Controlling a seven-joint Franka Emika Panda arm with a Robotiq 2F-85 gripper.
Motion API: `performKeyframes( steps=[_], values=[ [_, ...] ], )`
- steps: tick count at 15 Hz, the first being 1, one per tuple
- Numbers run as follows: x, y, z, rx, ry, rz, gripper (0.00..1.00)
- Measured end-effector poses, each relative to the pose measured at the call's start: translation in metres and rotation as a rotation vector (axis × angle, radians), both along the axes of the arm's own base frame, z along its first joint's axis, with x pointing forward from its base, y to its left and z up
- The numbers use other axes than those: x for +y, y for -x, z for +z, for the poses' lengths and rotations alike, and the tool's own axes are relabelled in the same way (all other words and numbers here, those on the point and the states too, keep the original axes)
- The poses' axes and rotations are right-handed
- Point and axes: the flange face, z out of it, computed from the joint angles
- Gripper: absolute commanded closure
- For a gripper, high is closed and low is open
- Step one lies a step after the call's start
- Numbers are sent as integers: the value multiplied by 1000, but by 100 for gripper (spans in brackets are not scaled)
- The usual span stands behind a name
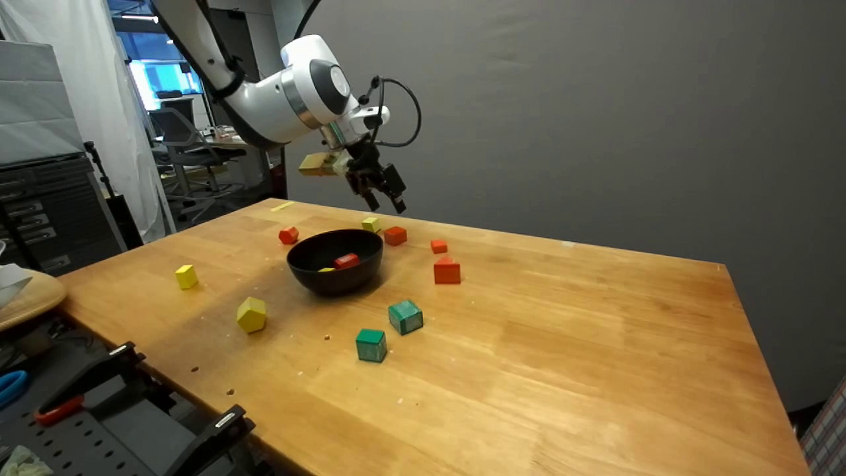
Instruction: Put all the blocks in the bowl
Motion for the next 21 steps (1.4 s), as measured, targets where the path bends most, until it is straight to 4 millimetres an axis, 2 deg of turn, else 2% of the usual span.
performKeyframes(
  steps=[2, 4, 5, 6, 12, 13, 17, 19, 21],
  values=[
    [-8, -18, -9, 20, -42, 27, 0],
    [-15, -32, -19, 53, -111, 48, 4],
    [-19, -37, -23, 76, -141, 51, 26],
    [-22, -41, -27, 99, -165, 54, 30],
    [-27, -53, -40, 201, -199, 45, 79],
    [-25, -54, -40, 210, -198, 45, 83],
    [-8, -53, -29, 210, -188, 64, 83],
    [2, -50, -8, 191, -171, 76, 83],
    [9, -39, 24, 173, -133, 90, 83]
  ],
)
